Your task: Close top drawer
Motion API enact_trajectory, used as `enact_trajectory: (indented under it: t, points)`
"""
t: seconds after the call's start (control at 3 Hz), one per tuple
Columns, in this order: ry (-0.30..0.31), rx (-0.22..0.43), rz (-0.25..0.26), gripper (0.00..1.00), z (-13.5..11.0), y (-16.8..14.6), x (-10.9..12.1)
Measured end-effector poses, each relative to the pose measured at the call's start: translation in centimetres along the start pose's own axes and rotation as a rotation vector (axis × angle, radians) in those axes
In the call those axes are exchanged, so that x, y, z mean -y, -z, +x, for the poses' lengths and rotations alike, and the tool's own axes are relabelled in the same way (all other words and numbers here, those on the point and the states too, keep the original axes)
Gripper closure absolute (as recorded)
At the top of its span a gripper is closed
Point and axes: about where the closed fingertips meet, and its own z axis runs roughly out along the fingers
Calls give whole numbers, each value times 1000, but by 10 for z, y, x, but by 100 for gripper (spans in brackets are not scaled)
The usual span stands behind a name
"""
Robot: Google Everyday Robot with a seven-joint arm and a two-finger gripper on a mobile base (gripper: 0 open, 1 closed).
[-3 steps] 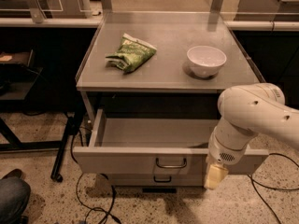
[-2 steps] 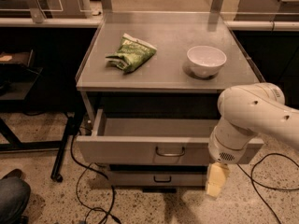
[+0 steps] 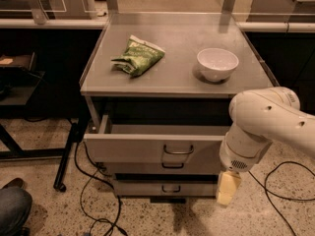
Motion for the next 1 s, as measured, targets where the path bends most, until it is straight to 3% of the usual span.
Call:
enact_trajectory:
  t: [1.0]
  points:
    - [4, 13, 18, 82, -1, 3, 3]
